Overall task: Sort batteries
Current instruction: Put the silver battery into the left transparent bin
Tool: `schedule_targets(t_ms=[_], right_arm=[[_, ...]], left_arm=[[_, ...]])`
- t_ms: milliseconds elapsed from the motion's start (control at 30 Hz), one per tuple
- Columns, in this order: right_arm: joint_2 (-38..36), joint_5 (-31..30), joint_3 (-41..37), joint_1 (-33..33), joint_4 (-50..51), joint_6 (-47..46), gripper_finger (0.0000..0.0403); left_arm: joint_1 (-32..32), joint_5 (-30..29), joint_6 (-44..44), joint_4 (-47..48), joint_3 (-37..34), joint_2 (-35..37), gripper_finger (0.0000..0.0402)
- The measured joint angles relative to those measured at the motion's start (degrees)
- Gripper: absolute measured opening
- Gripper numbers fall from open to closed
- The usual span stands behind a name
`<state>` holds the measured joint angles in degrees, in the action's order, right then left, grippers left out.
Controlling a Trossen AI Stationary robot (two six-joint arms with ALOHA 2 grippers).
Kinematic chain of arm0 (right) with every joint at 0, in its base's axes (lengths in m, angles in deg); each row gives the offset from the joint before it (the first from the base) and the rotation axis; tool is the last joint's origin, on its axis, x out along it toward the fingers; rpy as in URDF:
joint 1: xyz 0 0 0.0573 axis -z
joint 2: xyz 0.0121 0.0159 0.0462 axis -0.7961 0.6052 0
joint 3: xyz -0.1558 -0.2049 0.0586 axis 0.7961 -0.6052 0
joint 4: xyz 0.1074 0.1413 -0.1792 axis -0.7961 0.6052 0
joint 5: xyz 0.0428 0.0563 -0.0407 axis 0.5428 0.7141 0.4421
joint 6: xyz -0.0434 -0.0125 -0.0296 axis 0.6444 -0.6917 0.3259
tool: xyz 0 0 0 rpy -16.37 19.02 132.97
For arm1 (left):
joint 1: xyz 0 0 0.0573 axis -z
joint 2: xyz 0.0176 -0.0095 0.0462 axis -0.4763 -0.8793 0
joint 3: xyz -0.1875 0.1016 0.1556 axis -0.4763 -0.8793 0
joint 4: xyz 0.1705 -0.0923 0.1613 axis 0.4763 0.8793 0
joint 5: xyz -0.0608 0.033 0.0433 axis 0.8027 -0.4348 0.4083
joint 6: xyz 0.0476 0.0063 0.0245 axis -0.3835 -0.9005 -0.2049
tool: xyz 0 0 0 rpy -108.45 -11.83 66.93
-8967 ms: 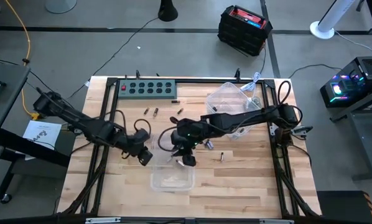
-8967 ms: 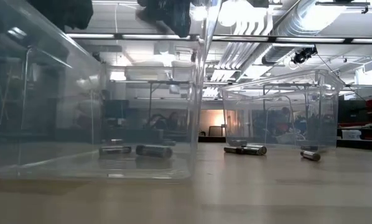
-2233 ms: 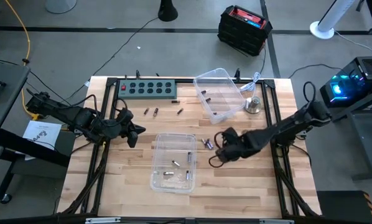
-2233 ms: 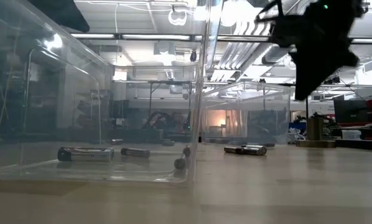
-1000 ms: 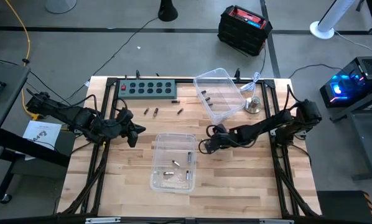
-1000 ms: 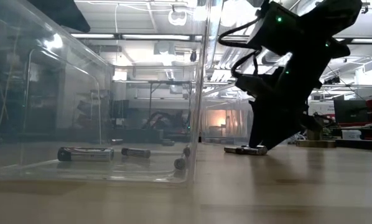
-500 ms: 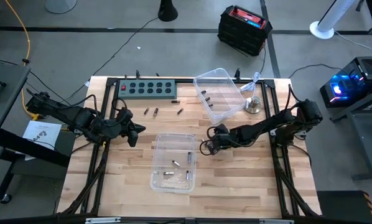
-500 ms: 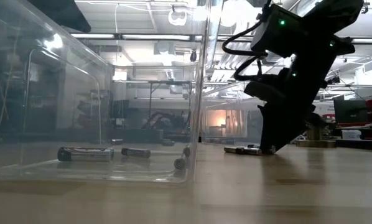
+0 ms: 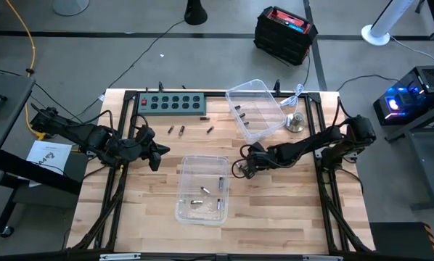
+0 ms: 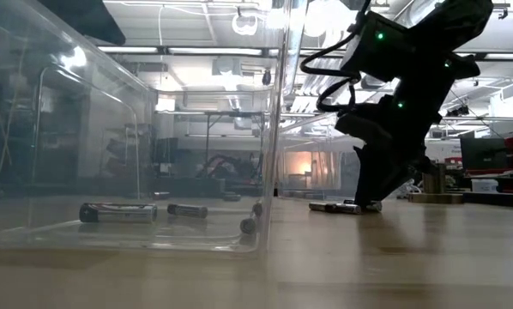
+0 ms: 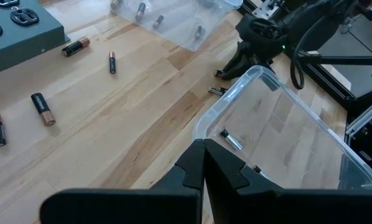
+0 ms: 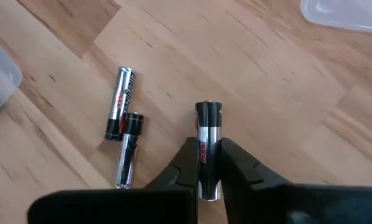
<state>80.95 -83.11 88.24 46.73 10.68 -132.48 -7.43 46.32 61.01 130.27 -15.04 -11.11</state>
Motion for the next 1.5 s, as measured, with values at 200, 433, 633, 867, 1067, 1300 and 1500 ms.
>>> schedule_targets(t_ms=[200, 433, 633, 867, 1067, 1300, 1500], right_arm=[[-4.95, 1.6, -0.43, -3.16, 3.95, -2.58, 0.0018], [-14.58, -0.94, 5.69, -7.21, 1.04, 1.0, 0.0018], [-12.73, 1.78, 12.61, -7.75, -13.36, 10.39, 0.0018], [-1.3, 6.69, 21.76, -6.56, -13.75, 14.12, 0.0076], [1.88, 12.3, 33.27, -5.43, 0.47, 21.4, 0.0201], [1.0, 4.19, 45.18, -8.18, 32.23, 21.78, 0.022], [1.16, 0.32, 36.62, -14.7, 40.11, 8.97, 0.0192]], left_arm=[[0.01, 0.0, 0.02, 0.02, 0.0, -0.01, 0.0], [0.02, -0.02, 0.02, 0.07, 0.0, -0.01, 0.0], [0.01, -0.54, 0.02, 0.02, 0.0, -0.01, 0.0], [0.01, -1.05, 0.02, 0.02, 0.0, -0.02, 0.0], [0.02, -1.06, -0.5, 0.06, 0.0, -0.02, 0.0], [0.0, -1.18, -1.42, 0.06, -0.04, -0.02, 0.0], [0.02, -1.2, -1.44, 0.04, -0.04, 0.0, 0.0]])
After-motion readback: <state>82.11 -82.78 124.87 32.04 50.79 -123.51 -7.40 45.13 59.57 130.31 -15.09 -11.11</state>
